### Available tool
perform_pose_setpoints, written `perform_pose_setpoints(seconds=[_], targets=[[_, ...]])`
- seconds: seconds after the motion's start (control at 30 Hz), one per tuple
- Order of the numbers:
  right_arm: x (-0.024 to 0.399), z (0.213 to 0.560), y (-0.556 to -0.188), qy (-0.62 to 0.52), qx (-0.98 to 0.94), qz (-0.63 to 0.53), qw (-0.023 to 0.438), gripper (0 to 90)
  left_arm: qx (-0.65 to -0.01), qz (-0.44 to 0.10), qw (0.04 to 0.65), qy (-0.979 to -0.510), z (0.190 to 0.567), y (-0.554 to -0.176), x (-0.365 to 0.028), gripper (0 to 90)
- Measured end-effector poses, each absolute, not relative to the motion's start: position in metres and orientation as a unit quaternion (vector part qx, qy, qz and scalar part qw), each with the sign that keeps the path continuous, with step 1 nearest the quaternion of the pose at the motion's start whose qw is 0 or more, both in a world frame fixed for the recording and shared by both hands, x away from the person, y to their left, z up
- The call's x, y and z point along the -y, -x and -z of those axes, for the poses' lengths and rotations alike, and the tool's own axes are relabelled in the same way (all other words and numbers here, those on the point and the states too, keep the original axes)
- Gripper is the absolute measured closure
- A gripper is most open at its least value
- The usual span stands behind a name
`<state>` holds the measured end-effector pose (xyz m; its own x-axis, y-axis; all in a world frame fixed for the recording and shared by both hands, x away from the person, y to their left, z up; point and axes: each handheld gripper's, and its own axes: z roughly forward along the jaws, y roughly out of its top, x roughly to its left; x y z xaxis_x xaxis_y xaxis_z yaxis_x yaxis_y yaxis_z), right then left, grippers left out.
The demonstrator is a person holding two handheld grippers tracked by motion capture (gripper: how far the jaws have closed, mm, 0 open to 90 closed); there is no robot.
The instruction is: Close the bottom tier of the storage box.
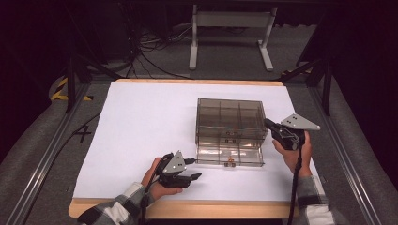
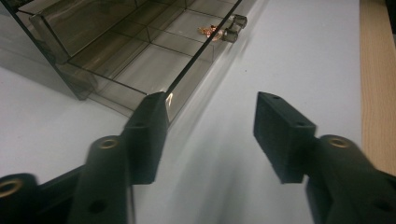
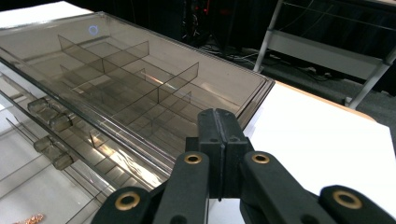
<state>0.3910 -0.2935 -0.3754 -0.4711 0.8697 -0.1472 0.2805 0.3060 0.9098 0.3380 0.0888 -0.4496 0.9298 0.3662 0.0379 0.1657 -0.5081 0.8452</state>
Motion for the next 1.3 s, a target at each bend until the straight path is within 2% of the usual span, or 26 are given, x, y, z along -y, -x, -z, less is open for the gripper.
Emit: perform_pose_setpoints(seconds=[0.03,0.13,0.17,0.27,0.37,0.5,0.77,1.3], targets=[[0.292,0.376,-0.39,-0.394,-0.732,-0.443,0.335,90.0,-0.151,-0.109,0.47,-0.863,0.449,-0.338,-0.087,55.1],[0.291,0.377,-0.39,-0.395,-0.731,-0.442,0.338,90.0,-0.14,-0.117,0.463,-0.868,0.448,-0.337,-0.078,58.2],[0.291,0.377,-0.389,-0.397,-0.729,-0.441,0.341,90.0,-0.136,-0.122,0.457,-0.87,0.448,-0.336,-0.074,63.5],[0.29,0.377,-0.389,-0.398,-0.728,-0.442,0.341,90.0,-0.126,-0.13,0.447,-0.876,0.448,-0.335,-0.064,68.2],[0.291,0.377,-0.388,-0.399,-0.727,-0.442,0.342,90.0,-0.119,-0.141,0.435,-0.881,0.448,-0.337,-0.051,78.9],[0.291,0.377,-0.388,-0.396,-0.729,-0.442,0.342,90.0,-0.119,-0.147,0.427,-0.884,0.448,-0.339,-0.041,85.9],[0.291,0.377,-0.387,-0.394,-0.73,-0.441,0.342,90.0,-0.119,-0.174,0.404,-0.89,0.445,-0.345,-0.021,89.8],[0.29,0.377,-0.387,-0.394,-0.731,-0.438,0.345,90.0,-0.122,-0.159,0.383,-0.902,0.453,-0.348,0.0,89.8]])
